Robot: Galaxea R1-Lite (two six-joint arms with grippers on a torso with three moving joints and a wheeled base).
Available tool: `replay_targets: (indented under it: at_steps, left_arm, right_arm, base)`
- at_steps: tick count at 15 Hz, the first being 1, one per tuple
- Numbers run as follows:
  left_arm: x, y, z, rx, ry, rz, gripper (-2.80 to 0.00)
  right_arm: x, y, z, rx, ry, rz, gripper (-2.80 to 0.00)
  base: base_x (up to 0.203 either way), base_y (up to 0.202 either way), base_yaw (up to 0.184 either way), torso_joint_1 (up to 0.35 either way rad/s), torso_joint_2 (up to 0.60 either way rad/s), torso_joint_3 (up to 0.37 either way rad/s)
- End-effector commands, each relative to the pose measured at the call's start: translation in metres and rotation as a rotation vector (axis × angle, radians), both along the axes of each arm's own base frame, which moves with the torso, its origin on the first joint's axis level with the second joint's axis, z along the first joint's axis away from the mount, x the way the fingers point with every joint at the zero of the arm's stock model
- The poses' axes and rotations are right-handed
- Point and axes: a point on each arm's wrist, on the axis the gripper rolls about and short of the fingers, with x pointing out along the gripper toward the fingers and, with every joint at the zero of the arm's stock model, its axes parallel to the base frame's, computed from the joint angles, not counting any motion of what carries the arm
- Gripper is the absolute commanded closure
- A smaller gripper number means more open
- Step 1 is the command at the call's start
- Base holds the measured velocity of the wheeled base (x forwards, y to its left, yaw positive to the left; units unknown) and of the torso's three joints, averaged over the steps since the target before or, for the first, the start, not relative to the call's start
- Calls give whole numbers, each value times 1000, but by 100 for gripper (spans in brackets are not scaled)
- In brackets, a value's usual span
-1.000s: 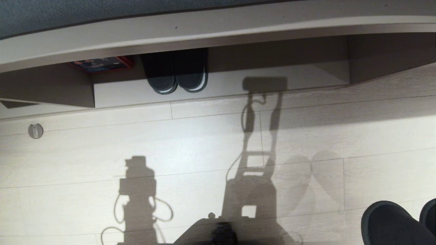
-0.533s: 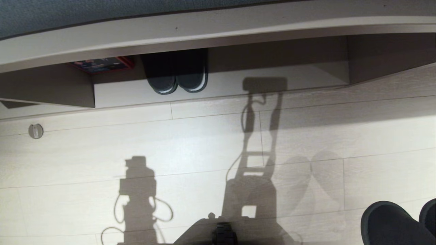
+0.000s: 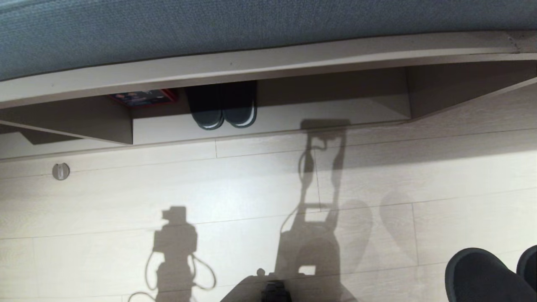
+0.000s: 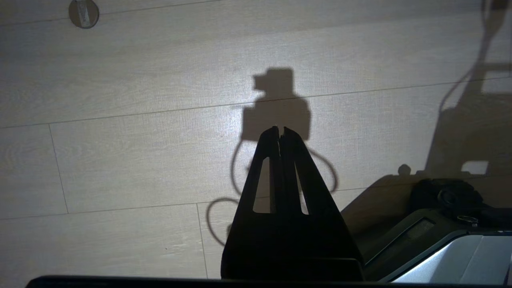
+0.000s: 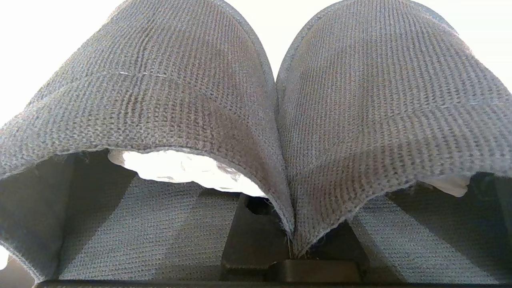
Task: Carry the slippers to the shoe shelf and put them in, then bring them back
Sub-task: Place the slippers on the floor
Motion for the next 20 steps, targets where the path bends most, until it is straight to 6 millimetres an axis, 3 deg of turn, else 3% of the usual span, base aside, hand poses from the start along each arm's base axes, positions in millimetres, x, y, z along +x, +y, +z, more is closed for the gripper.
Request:
replay_targets:
  at_steps: [1, 20]
  left_arm:
    - [0, 0, 0, 0, -1, 0, 0]
    - [0, 0, 0, -2, -1, 0, 0]
  right_arm:
    - [0, 0, 0, 0, 3, 1, 0]
    - [0, 0, 0, 12, 3, -4, 0]
  base:
    - [0, 0, 0, 2, 5, 205]
    - [0, 0, 0, 1, 3, 201]
